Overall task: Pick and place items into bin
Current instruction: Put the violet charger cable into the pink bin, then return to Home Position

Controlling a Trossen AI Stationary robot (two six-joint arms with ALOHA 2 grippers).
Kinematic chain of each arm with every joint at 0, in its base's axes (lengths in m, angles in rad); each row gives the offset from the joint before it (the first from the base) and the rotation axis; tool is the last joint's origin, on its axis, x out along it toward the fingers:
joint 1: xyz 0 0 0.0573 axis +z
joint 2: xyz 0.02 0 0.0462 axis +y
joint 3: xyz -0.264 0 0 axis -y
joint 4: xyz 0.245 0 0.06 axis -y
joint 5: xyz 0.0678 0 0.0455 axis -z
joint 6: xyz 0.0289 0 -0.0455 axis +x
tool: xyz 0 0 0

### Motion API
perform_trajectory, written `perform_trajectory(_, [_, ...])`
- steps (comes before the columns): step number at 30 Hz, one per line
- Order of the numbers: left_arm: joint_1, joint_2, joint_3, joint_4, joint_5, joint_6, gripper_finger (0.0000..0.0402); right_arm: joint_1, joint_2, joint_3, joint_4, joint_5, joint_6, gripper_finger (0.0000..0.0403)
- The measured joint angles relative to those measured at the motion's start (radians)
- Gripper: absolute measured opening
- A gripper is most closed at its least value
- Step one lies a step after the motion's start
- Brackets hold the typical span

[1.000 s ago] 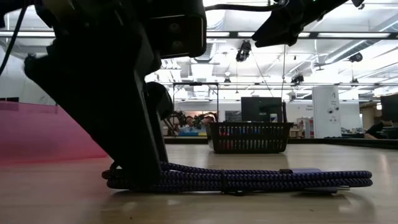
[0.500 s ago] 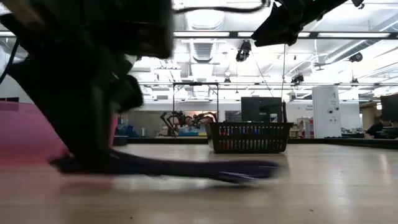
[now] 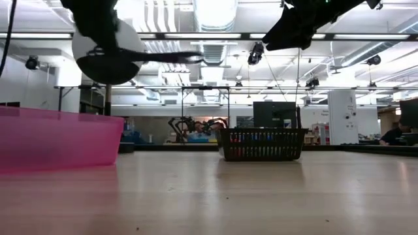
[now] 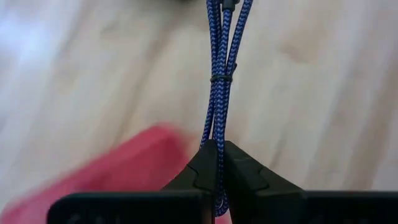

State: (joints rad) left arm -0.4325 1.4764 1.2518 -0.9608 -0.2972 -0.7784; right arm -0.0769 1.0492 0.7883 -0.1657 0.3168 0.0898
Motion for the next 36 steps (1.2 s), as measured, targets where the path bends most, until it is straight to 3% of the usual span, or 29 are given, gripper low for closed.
perform_trajectory(6, [-0.007, -0.096, -0.023, -0.287, 0.014, -0.452, 0.0, 0.0, 0.0, 0.0, 0.0, 0.0, 0.012, 0.0228])
perform_trajectory(15, [-0.018, -0.097, -0.133, -0.267, 0.258, -0.663, 0.0, 0.0, 0.028, 0.0, 0.0, 0.0, 0.006, 0.0228])
perform_trajectory(20, [-0.023, -0.077, -0.184, -0.222, 0.333, -0.676, 0.0, -0.001, 0.053, -0.001, -0.002, 0.0, 0.003, 0.0228])
perform_trajectory(26, [-0.032, -0.072, -0.2, -0.217, 0.349, -0.672, 0.0003, -0.001, 0.073, -0.001, 0.0, 0.0, 0.003, 0.0228])
perform_trajectory(36, [-0.032, -0.072, -0.201, -0.191, 0.344, -0.574, 0.0065, -0.001, 0.074, 0.0, -0.001, 0.0, -0.015, 0.0228])
